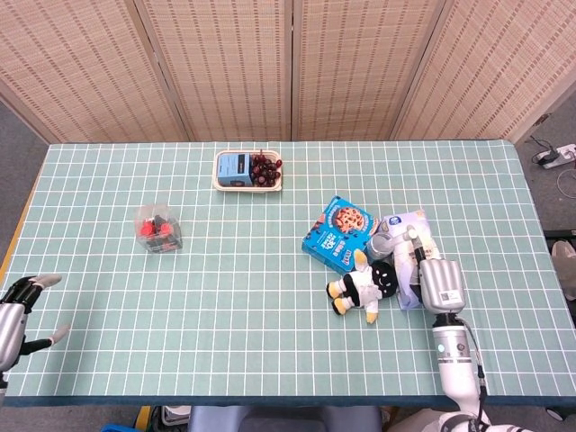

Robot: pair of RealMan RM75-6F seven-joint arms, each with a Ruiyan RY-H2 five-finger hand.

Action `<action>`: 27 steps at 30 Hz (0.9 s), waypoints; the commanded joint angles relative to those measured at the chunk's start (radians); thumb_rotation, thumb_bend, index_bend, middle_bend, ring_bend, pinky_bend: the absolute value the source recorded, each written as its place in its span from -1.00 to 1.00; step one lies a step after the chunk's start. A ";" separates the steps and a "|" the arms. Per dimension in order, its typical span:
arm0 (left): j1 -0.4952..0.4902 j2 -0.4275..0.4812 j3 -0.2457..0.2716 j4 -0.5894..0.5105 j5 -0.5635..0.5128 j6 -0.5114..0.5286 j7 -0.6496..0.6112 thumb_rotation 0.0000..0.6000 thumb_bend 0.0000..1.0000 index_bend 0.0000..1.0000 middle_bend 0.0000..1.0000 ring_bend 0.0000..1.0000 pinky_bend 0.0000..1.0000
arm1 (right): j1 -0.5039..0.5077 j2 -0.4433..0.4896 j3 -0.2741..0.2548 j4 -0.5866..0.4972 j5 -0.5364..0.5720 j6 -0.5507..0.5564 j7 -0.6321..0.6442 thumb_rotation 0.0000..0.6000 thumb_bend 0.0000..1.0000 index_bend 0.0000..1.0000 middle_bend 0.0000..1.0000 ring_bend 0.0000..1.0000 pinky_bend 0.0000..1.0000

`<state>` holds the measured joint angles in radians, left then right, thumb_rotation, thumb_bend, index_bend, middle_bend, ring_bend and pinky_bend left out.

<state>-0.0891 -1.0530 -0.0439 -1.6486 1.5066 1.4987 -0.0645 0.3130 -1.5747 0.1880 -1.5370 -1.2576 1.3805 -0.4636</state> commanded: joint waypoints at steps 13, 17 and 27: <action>0.006 0.015 -0.010 -0.005 -0.020 0.003 -0.014 1.00 -0.66 -0.42 -0.48 -0.61 -0.05 | 0.039 0.004 0.012 -0.084 -0.015 -0.002 -0.087 1.00 1.00 -0.89 1.00 1.00 1.00; 0.005 0.015 -0.010 -0.005 -0.020 0.001 -0.014 1.00 -0.66 -0.42 -0.48 -0.61 -0.05 | 0.034 0.025 0.012 -0.102 -0.027 0.012 -0.073 1.00 1.00 -0.89 1.00 1.00 1.00; 0.004 0.012 -0.009 -0.004 -0.017 -0.003 -0.007 1.00 -0.66 -0.42 -0.48 -0.61 -0.05 | 0.001 0.109 0.017 -0.102 -0.136 0.087 0.117 1.00 -0.03 -0.54 1.00 1.00 1.00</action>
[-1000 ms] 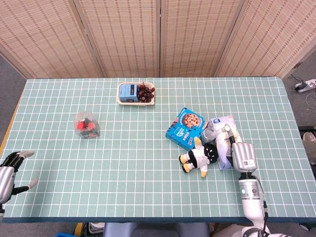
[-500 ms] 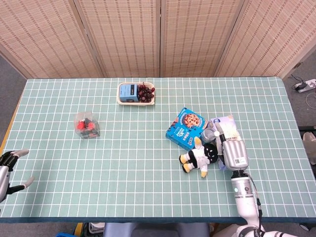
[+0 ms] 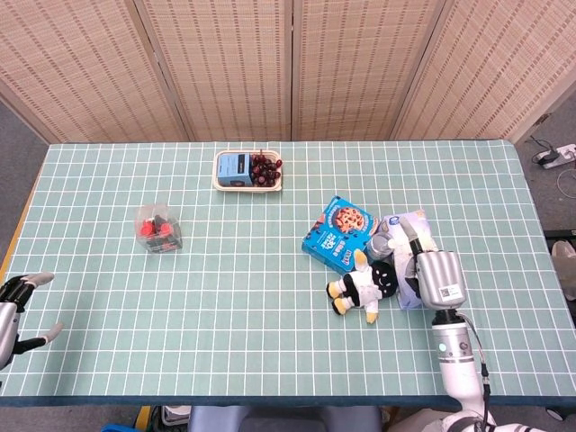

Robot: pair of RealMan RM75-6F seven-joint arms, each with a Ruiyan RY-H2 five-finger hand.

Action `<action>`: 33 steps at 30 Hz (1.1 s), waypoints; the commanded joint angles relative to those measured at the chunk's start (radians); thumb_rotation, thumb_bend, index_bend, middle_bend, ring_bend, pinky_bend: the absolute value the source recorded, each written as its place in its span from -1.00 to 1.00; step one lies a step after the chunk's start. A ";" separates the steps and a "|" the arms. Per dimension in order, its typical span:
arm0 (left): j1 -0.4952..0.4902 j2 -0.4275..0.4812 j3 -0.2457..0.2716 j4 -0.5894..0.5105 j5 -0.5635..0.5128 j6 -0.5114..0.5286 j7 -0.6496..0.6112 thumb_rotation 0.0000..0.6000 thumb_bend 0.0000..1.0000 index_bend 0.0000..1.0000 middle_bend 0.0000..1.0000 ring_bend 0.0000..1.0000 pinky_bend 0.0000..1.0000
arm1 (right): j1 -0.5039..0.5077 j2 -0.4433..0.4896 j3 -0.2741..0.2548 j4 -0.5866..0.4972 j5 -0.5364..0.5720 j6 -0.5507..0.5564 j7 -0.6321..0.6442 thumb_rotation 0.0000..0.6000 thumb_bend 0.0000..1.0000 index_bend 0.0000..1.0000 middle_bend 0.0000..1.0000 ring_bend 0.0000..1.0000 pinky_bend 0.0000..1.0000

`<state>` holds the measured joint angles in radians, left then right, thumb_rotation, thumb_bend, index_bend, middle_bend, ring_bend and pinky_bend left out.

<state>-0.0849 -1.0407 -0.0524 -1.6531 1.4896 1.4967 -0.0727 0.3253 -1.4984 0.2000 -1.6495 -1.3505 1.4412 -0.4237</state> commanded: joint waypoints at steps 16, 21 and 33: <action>-0.002 -0.004 0.001 0.002 -0.002 -0.008 0.004 1.00 -0.66 -0.42 -0.48 -0.61 -0.05 | 0.006 -0.007 0.049 0.265 -0.083 0.039 0.531 1.00 -0.55 -0.07 1.00 1.00 1.00; -0.003 -0.003 0.000 0.003 -0.003 -0.010 0.002 1.00 -0.66 -0.42 -0.48 -0.61 -0.05 | 0.013 -0.028 0.053 0.298 -0.072 0.026 0.563 1.00 -0.57 -0.07 1.00 1.00 1.00; -0.002 -0.001 0.001 0.000 0.001 -0.007 -0.003 1.00 -0.66 -0.42 -0.48 -0.61 -0.05 | 0.013 -0.052 0.051 0.274 -0.016 -0.049 0.714 1.00 -0.92 -0.11 1.00 1.00 1.00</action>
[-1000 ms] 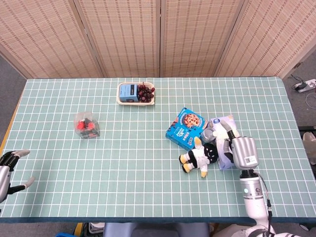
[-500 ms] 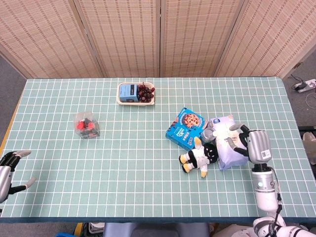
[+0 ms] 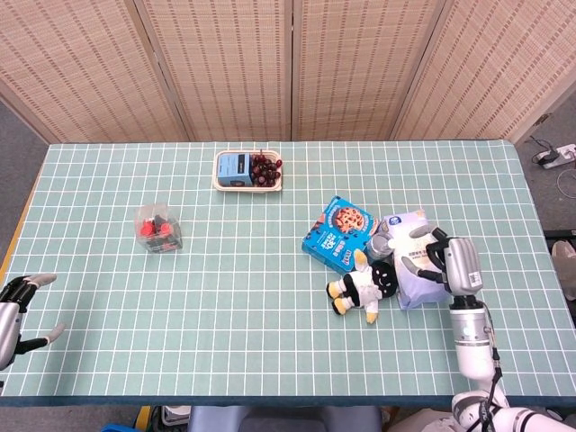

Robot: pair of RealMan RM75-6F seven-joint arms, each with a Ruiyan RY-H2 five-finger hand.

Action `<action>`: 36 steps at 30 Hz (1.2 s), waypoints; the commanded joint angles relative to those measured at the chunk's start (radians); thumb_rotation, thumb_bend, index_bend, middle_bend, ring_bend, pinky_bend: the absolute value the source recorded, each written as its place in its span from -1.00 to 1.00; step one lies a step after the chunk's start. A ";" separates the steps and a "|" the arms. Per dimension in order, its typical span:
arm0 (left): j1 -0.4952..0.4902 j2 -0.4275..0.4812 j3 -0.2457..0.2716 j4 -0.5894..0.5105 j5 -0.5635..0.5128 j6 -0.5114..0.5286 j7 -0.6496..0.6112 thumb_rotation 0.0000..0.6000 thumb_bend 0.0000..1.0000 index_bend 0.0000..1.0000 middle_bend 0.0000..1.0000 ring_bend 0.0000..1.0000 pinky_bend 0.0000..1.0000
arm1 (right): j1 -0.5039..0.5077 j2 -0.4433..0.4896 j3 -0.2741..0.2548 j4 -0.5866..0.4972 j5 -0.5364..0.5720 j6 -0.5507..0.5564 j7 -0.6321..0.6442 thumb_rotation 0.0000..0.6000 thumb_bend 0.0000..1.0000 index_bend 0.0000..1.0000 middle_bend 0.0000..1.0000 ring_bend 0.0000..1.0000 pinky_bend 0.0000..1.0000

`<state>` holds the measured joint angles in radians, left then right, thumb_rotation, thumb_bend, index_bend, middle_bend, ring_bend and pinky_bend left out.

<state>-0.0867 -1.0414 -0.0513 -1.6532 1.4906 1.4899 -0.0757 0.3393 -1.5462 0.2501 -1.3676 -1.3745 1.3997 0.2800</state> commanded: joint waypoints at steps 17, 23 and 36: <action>0.000 0.003 0.000 -0.002 0.001 -0.002 -0.007 1.00 -0.66 -0.42 -0.48 -0.61 -0.05 | 0.021 -0.048 0.031 0.000 0.064 -0.057 0.035 1.00 -0.86 -0.11 1.00 1.00 1.00; 0.000 0.004 0.000 -0.003 0.000 0.000 -0.009 1.00 -0.66 -0.42 -0.48 -0.61 -0.05 | 0.034 -0.064 0.035 0.007 0.066 -0.068 0.025 1.00 -0.86 -0.11 1.00 1.00 1.00; 0.003 0.010 -0.002 -0.006 -0.001 0.003 -0.020 1.00 -0.66 -0.42 -0.48 -0.61 -0.05 | 0.059 -0.089 0.037 0.019 0.066 -0.090 0.004 1.00 -0.78 -0.11 1.00 1.00 1.00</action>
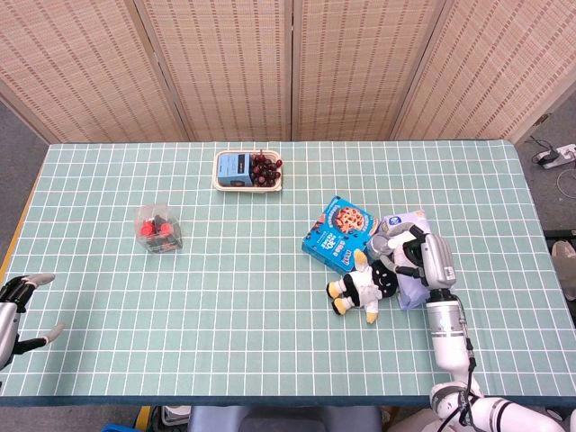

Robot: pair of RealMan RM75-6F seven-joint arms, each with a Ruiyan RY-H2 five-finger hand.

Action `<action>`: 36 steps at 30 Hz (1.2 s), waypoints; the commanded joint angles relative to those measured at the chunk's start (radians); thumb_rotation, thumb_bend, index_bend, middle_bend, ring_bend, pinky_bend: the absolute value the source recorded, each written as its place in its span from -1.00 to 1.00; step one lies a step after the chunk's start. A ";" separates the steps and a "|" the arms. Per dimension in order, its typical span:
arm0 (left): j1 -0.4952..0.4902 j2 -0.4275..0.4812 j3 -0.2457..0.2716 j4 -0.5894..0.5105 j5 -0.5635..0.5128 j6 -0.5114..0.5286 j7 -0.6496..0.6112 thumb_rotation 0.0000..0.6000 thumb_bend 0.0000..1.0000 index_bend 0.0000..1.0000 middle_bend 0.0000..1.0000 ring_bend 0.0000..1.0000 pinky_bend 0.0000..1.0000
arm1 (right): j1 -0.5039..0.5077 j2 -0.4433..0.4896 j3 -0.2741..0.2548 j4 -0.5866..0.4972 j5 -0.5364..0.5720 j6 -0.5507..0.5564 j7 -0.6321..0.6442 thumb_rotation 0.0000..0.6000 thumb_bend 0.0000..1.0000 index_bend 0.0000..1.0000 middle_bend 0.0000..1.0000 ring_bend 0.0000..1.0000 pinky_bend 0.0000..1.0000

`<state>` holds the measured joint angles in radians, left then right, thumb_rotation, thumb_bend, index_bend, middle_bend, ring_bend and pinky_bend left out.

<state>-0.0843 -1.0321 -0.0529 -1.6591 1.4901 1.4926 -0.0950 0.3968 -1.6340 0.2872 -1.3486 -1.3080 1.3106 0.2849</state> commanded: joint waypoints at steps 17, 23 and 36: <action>0.000 0.004 0.000 -0.001 0.000 -0.002 -0.005 1.00 -0.66 -0.42 -0.48 -0.61 -0.05 | -0.001 -0.008 0.002 0.010 0.001 0.013 -0.013 1.00 -0.40 0.21 1.00 1.00 1.00; 0.000 0.004 0.000 -0.002 0.000 -0.003 -0.004 1.00 -0.66 -0.42 -0.48 -0.61 -0.05 | -0.008 0.008 0.007 -0.004 -0.008 0.032 -0.011 1.00 -0.39 0.24 1.00 1.00 1.00; -0.002 0.003 0.000 -0.002 -0.003 -0.006 0.000 1.00 -0.66 -0.42 -0.48 -0.61 -0.05 | -0.033 0.089 0.014 -0.127 -0.041 0.084 -0.031 1.00 -0.39 0.27 1.00 1.00 1.00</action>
<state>-0.0858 -1.0291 -0.0528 -1.6608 1.4875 1.4863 -0.0954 0.3693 -1.5592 0.3010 -1.4578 -1.3413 1.3863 0.2591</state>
